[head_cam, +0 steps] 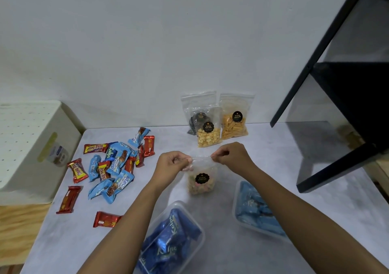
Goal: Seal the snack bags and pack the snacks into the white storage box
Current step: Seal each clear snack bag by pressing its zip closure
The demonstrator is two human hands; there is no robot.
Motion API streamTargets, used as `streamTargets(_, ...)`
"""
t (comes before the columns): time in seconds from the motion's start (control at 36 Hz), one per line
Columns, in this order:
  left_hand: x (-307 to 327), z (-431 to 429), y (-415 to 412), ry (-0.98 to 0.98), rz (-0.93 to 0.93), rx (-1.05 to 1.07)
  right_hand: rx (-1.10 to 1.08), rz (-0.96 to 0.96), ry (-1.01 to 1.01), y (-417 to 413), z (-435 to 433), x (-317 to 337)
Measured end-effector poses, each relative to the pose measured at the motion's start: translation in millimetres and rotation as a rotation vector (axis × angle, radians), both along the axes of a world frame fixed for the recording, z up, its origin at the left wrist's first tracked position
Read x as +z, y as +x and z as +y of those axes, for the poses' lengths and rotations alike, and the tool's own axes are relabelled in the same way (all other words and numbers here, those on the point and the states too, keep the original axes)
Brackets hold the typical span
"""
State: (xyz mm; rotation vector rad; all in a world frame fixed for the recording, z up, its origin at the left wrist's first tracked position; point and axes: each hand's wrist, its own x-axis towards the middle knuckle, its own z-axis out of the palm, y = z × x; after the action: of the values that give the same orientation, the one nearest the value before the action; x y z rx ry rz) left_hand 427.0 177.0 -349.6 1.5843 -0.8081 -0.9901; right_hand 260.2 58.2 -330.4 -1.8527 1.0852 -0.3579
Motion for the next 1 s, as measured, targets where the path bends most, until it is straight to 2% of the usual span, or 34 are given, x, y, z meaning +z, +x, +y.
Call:
streamTargets(0.11,1,-6,4,-0.021,-0.056,0.047,-0.051,-0.045,-0.033,2,1,1)
streamTargets(0.19,6,-11,-3,-0.053,-0.225,0.138,-0.067,-0.09,-0.188,3,5,3)
streamTargets(0.25,8,-12,-9,-0.044,-0.316,0.283,-0.057,-0.121,-0.282,2,8,4)
streamTargets(0.31,11,-11,-14,0.011,-0.264,0.398,-0.037,-0.146,-0.343,0,10,1)
streamTargets(0.39,9,-11,-18,0.106,-0.165,0.278,0.021,-0.158,-0.406,-4,11,-5)
streamTargets(0.47,10,-11,-24,0.077,0.092,0.196,0.113,-0.162,-0.43,-6,12,-6)
streamTargets(0.53,11,-13,-26,0.047,0.22,0.175,0.172,-0.167,-0.405,-8,12,-6)
streamTargets(0.61,11,-12,-25,0.033,0.242,0.118,0.247,-0.149,-0.257,-9,12,-1)
streamTargets(0.69,14,-10,-23,0.05,0.212,0.028,0.277,-0.102,-0.123,-5,13,5)
streamTargets(0.81,15,-10,-19,0.064,0.146,-0.052,0.198,-0.065,-0.064,3,9,10)
streamTargets(0.86,16,-10,-19,0.06,0.076,-0.085,0.169,-0.08,0.074,5,6,13)
streamTargets(0.92,16,-11,-20,0.056,0.026,-0.087,0.126,-0.097,0.179,7,6,16)
streamTargets(1.0,15,-14,-20,0.061,-0.032,-0.042,0.019,-0.127,0.222,11,7,16)
